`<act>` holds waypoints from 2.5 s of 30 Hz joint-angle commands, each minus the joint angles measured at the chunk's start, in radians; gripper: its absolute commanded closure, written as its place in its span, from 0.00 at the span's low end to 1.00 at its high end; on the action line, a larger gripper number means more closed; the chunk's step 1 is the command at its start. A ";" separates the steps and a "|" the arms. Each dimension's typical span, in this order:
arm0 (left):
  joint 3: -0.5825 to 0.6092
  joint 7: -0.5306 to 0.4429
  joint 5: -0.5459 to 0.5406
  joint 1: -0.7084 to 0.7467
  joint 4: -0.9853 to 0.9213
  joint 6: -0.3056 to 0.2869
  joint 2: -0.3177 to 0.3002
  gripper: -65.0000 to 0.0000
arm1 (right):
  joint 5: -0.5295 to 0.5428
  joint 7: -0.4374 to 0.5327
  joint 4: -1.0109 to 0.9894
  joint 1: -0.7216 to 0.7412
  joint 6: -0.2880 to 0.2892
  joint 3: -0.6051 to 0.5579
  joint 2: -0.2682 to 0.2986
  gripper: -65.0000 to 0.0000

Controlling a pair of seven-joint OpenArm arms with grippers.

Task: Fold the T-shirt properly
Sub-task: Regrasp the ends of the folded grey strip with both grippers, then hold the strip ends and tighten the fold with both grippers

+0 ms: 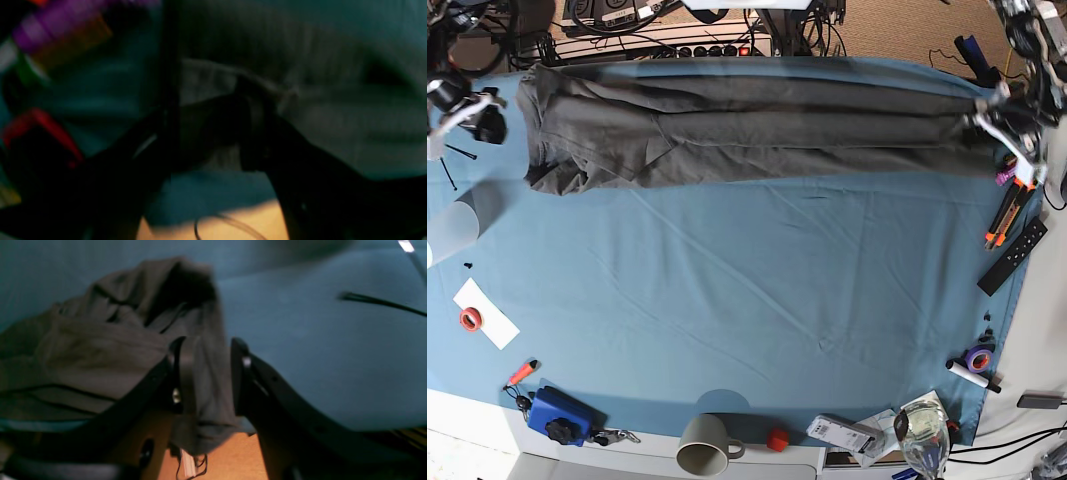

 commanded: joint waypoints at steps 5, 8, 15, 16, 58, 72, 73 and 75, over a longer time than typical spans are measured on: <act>-0.004 -0.029 0.016 0.069 0.089 0.006 0.000 0.61 | 0.024 0.018 0.019 -0.002 0.015 0.021 0.031 0.75; -0.004 -0.027 0.016 0.064 0.089 0.006 0.000 0.61 | 0.024 0.019 0.019 -0.002 0.029 0.021 0.031 0.75; -0.004 -0.027 0.016 0.064 0.089 0.006 0.000 0.61 | 0.024 0.019 0.019 -0.002 0.029 0.008 0.031 0.75; -0.004 -0.027 0.016 0.064 0.089 0.006 0.000 0.61 | 0.024 0.021 0.018 -0.002 0.029 -0.007 0.031 0.75; -0.003 -0.060 -0.066 -0.024 0.194 -0.077 0.050 1.00 | -0.262 0.253 0.016 -0.002 -0.010 -0.354 0.026 0.75; -0.003 -0.181 0.154 0.053 0.189 -0.062 0.050 0.91 | -0.265 0.254 0.016 0.003 -0.010 -0.354 0.025 0.75; -0.003 -0.180 0.156 0.054 0.189 -0.062 0.050 0.79 | -0.266 0.254 0.016 0.003 -0.010 -0.354 0.025 0.75; -0.003 -0.179 0.175 0.056 0.189 -0.061 0.051 0.58 | -0.266 0.254 0.016 0.003 -0.010 -0.354 0.025 0.75</act>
